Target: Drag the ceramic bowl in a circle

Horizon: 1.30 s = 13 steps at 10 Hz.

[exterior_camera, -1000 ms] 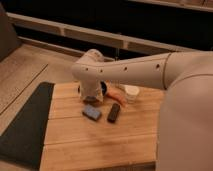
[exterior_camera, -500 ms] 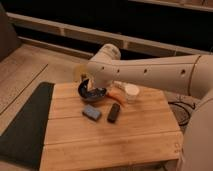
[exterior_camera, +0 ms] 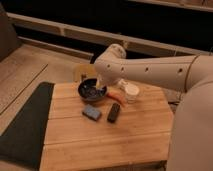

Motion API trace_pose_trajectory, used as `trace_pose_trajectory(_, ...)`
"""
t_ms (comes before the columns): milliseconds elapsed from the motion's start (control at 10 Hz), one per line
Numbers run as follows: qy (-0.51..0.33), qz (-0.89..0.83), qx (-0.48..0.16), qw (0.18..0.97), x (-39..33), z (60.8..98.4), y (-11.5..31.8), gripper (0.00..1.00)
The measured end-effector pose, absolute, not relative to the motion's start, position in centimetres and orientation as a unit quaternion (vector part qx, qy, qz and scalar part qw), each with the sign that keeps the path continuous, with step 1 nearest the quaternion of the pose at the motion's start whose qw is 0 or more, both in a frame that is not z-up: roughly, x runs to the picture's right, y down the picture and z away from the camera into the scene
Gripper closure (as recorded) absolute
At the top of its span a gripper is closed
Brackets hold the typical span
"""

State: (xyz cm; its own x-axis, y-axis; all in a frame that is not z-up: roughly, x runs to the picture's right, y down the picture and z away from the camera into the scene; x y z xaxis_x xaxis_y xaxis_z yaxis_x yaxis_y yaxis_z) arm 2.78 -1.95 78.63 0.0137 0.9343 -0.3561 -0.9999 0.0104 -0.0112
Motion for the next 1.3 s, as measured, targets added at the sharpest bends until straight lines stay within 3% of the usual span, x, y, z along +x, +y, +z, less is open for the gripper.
trace_pose_trajectory(300,0.121,0.684,-0.145,0.705,2.6,82.6,-3.0,0.35)
trace_pose_trajectory(800,0.122,0.684,-0.148,0.704,2.5,82.9,-2.9,0.35)
trace_pose_trajectory(1300,0.163,0.670,-0.201,0.696,2.0,86.9,0.4,0.35)
